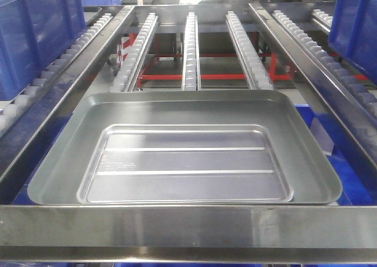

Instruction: Grab silver tray and place in blue box

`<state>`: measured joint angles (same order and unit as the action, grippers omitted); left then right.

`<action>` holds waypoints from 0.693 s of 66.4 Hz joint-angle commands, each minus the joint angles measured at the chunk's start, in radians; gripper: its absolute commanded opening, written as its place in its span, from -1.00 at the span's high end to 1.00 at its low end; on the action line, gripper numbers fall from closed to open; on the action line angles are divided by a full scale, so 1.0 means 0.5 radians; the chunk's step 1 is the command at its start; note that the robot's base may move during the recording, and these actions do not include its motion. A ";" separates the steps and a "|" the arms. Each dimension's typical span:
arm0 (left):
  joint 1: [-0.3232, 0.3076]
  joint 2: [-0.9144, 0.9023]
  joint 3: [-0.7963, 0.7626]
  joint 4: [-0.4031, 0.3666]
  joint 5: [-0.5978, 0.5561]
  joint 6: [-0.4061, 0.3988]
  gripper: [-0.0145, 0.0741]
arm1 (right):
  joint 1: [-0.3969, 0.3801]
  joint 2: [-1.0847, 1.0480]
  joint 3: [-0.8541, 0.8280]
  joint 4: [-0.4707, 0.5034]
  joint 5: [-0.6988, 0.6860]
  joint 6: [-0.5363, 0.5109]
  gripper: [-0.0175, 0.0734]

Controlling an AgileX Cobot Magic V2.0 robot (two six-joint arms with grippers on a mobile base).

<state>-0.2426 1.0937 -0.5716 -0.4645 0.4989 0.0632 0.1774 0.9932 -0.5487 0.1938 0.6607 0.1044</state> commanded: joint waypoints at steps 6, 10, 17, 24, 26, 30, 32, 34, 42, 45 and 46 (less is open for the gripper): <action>-0.262 0.153 -0.198 0.317 -0.194 -0.483 0.69 | 0.195 0.123 -0.109 -0.250 -0.189 0.433 0.48; -0.358 0.232 -0.255 0.639 -0.193 -0.777 0.69 | 0.259 0.190 -0.158 -0.410 -0.187 0.624 0.48; -0.527 0.348 -0.366 1.160 -0.113 -1.328 0.69 | 0.360 0.321 -0.285 -0.635 -0.155 0.855 0.48; -0.680 0.481 -0.496 1.562 0.054 -1.730 0.69 | 0.432 0.468 -0.443 -0.659 -0.100 0.912 0.48; -0.714 0.513 -0.530 1.617 0.100 -1.772 0.69 | 0.457 0.523 -0.486 -0.659 -0.084 0.915 0.48; -0.768 0.583 -0.605 1.643 0.141 -1.787 0.69 | 0.493 0.614 -0.570 -0.659 -0.066 0.915 0.48; -0.789 0.612 -0.635 1.629 0.154 -1.787 0.69 | 0.510 0.669 -0.621 -0.659 -0.066 0.915 0.48; -0.802 0.636 -0.662 1.608 0.155 -1.787 0.69 | 0.530 0.713 -0.663 -0.656 -0.068 0.915 0.48; -0.818 0.713 -0.743 1.464 0.137 -1.787 0.69 | 0.576 0.886 -0.825 -0.651 -0.066 0.917 0.48; -0.818 0.722 -0.759 1.441 0.133 -1.778 0.69 | 0.588 0.943 -0.881 -0.651 -0.064 0.917 0.48; -0.818 0.722 -0.765 1.441 0.133 -1.778 0.69 | 0.590 0.971 -0.893 -0.651 -0.064 0.917 0.48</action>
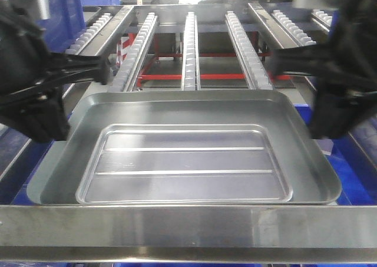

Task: Grab silver tray and place in blue box
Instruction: 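Lower both grippers toward the side rims of the silver tray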

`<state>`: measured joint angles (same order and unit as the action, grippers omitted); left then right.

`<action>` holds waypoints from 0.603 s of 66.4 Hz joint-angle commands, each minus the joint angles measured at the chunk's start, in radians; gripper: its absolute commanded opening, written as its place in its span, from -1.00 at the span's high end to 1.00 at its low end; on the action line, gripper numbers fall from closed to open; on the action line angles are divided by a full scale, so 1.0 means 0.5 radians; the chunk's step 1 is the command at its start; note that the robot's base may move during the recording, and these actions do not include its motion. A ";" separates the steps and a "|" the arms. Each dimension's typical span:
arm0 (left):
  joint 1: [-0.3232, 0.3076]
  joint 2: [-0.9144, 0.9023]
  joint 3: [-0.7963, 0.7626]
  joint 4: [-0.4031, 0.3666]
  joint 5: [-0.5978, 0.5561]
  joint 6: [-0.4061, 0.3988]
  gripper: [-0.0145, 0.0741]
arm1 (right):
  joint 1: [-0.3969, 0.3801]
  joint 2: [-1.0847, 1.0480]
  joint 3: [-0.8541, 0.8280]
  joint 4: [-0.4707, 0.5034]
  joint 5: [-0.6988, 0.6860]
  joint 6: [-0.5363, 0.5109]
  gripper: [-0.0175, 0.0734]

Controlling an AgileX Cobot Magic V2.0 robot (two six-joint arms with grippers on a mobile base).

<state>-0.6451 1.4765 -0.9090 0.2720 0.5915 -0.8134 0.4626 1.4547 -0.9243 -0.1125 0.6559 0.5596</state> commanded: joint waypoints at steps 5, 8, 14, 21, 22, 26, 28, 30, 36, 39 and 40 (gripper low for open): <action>-0.013 -0.033 -0.107 -0.033 -0.052 0.015 0.69 | 0.037 0.130 -0.201 -0.039 -0.059 0.006 0.48; -0.013 -0.023 -0.122 -0.033 -0.041 0.015 0.69 | 0.039 0.171 -0.228 -0.039 -0.059 0.006 0.48; -0.013 -0.009 -0.154 -0.041 -0.023 0.032 0.69 | 0.044 0.228 -0.273 -0.039 -0.035 0.022 0.48; -0.013 0.029 -0.205 -0.144 0.020 0.171 0.69 | 0.071 0.245 -0.284 -0.041 -0.051 0.063 0.48; -0.013 0.040 -0.215 -0.157 0.024 0.186 0.69 | 0.076 0.246 -0.284 -0.041 -0.053 0.064 0.48; -0.013 0.072 -0.243 -0.201 0.038 0.210 0.69 | 0.092 0.248 -0.284 -0.043 -0.047 0.066 0.48; -0.013 0.086 -0.253 -0.206 0.046 0.210 0.69 | 0.106 0.248 -0.284 -0.048 -0.036 0.066 0.48; -0.013 0.098 -0.262 -0.215 0.052 0.210 0.69 | 0.116 0.248 -0.284 -0.059 -0.025 0.066 0.48; -0.013 0.117 -0.266 -0.241 0.056 0.210 0.69 | 0.139 0.254 -0.284 -0.112 -0.024 0.108 0.48; -0.013 0.116 -0.266 -0.245 0.059 0.210 0.69 | 0.147 0.256 -0.282 -0.161 -0.058 0.181 0.48; -0.013 0.116 -0.266 -0.245 0.059 0.210 0.69 | 0.150 0.256 -0.282 -0.182 -0.069 0.202 0.48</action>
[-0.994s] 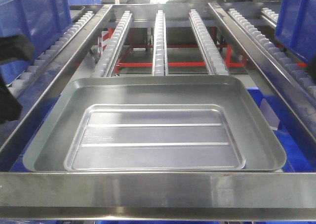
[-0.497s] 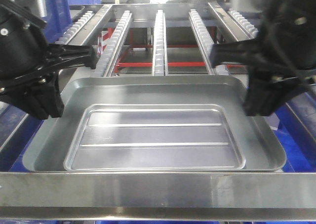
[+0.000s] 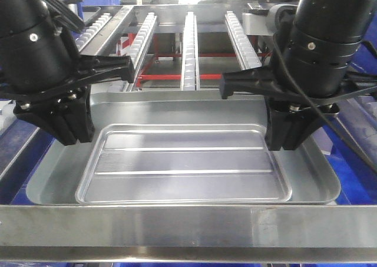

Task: Grab silver tray and place in blue box
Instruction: 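Lower both grippers toward the side rims of the silver tray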

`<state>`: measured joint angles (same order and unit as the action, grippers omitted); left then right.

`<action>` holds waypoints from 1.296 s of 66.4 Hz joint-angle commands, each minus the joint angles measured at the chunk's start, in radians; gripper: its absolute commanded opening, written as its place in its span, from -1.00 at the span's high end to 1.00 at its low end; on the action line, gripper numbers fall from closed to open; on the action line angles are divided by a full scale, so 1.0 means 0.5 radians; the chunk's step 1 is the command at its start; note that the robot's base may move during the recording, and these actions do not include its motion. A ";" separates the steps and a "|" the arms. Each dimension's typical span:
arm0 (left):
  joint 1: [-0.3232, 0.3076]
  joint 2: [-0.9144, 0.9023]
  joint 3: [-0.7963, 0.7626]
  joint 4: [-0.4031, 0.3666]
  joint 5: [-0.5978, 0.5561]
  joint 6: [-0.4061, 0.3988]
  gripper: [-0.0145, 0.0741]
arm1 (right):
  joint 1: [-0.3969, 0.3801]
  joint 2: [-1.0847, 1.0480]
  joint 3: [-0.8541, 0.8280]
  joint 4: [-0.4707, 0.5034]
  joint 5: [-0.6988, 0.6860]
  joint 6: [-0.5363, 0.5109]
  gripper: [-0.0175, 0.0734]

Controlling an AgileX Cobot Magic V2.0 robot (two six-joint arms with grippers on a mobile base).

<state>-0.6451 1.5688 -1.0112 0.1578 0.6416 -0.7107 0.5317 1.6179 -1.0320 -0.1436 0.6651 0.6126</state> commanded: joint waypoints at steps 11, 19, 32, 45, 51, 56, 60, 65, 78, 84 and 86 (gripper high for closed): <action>-0.013 -0.068 -0.061 -0.009 -0.041 0.005 0.69 | 0.014 -0.068 -0.067 -0.258 -0.041 0.148 0.48; -0.013 -0.068 -0.061 -0.003 -0.041 0.005 0.69 | 0.014 -0.052 -0.067 -0.251 -0.034 0.148 0.48; -0.013 -0.064 -0.061 0.001 -0.041 0.005 0.69 | 0.014 -0.049 -0.067 -0.223 -0.060 0.148 0.48; -0.013 -0.064 -0.061 0.040 -0.041 0.005 0.69 | 0.014 -0.049 -0.067 -0.223 -0.059 0.144 0.48; -0.013 -0.064 -0.061 0.087 -0.045 0.005 0.69 | 0.014 -0.048 -0.067 -0.223 -0.044 0.144 0.48; -0.013 -0.064 -0.061 0.118 -0.048 0.005 0.69 | 0.014 -0.048 -0.067 -0.223 -0.026 0.142 0.48; -0.013 -0.064 -0.061 0.127 -0.044 0.005 0.69 | 0.014 -0.048 -0.067 -0.223 -0.019 0.142 0.48; -0.013 -0.064 -0.061 0.119 -0.048 0.005 0.59 | 0.014 -0.048 -0.067 -0.223 -0.019 0.142 0.48; -0.013 -0.064 -0.061 0.102 -0.066 -0.031 0.09 | 0.014 -0.046 -0.067 -0.222 -0.021 0.142 0.15; -0.013 -0.029 -0.061 0.102 -0.104 -0.048 0.15 | 0.012 -0.021 -0.067 -0.222 -0.012 0.142 -0.03; -0.013 -0.017 -0.061 0.102 -0.117 -0.048 0.17 | 0.012 -0.013 -0.067 -0.222 -0.010 0.142 -0.07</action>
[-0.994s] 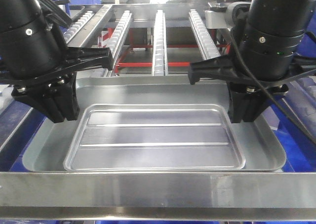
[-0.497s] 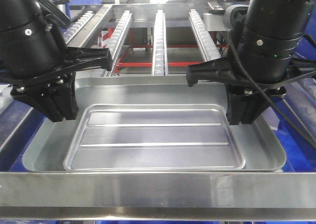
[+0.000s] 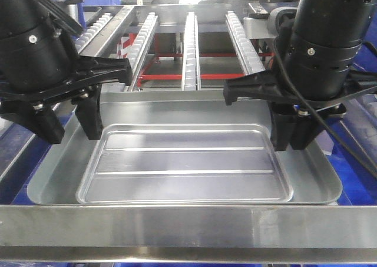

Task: Grab silver tray and place in blue box
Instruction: 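Lower both grippers toward the side rims of the silver tray, then close both grippers on opposite rims of the silver tray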

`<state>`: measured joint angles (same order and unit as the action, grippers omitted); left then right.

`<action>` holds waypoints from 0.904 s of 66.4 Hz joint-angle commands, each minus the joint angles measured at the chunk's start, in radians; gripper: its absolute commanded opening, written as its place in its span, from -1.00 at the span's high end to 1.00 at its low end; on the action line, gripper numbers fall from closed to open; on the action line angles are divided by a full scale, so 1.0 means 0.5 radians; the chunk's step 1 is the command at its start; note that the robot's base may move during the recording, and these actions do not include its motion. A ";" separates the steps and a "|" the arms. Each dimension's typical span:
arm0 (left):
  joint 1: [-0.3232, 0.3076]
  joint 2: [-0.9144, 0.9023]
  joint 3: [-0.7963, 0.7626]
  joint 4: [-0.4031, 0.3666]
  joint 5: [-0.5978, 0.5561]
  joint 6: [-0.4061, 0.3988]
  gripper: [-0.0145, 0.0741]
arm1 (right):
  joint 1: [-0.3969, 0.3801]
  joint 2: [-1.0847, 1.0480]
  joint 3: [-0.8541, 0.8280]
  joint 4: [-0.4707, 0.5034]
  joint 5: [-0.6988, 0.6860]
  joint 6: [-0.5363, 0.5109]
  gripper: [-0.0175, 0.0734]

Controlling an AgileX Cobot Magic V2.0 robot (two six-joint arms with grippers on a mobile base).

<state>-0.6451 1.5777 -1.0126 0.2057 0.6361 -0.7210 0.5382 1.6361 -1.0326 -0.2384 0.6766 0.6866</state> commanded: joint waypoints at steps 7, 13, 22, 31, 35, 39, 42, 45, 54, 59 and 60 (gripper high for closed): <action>-0.013 0.017 -0.059 0.006 -0.122 -0.028 0.20 | -0.001 -0.007 -0.065 -0.032 -0.031 -0.006 -0.19; -0.013 0.044 -0.059 -0.008 -0.122 -0.028 0.20 | -0.001 -0.002 -0.065 -0.032 -0.031 -0.006 -0.25; -0.013 0.072 -0.059 -0.014 -0.131 -0.028 0.20 | -0.001 -0.002 -0.068 -0.032 -0.052 -0.006 -0.27; -0.019 0.099 -0.059 -0.033 -0.126 -0.028 0.20 | -0.001 -0.002 -0.068 -0.032 -0.066 -0.006 -0.25; -0.019 0.102 -0.059 -0.033 -0.130 -0.028 0.20 | -0.001 -0.002 -0.068 -0.032 -0.079 -0.006 -0.25; -0.019 0.102 -0.059 -0.020 -0.138 -0.028 0.20 | -0.001 -0.002 -0.068 -0.032 -0.093 -0.006 -0.25; -0.019 0.102 -0.059 -0.004 -0.142 -0.028 0.20 | -0.001 -0.002 -0.068 -0.032 -0.101 -0.006 -0.25; -0.019 0.102 -0.059 0.004 -0.142 -0.028 0.20 | -0.001 -0.002 -0.068 -0.032 -0.114 -0.006 -0.25; -0.019 0.126 -0.059 0.015 -0.142 -0.028 0.20 | -0.001 -0.002 -0.068 -0.032 -0.138 -0.004 -0.25; -0.019 0.144 -0.059 0.015 -0.146 -0.028 0.20 | -0.001 -0.002 -0.068 -0.032 -0.138 -0.004 -0.25; -0.019 0.144 -0.059 0.015 -0.146 -0.028 0.20 | -0.001 -0.002 -0.068 -0.032 -0.138 -0.004 -0.25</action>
<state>-0.6470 1.6789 -1.0126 0.2033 0.5942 -0.7251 0.5382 1.6748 -1.0342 -0.2384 0.6379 0.6866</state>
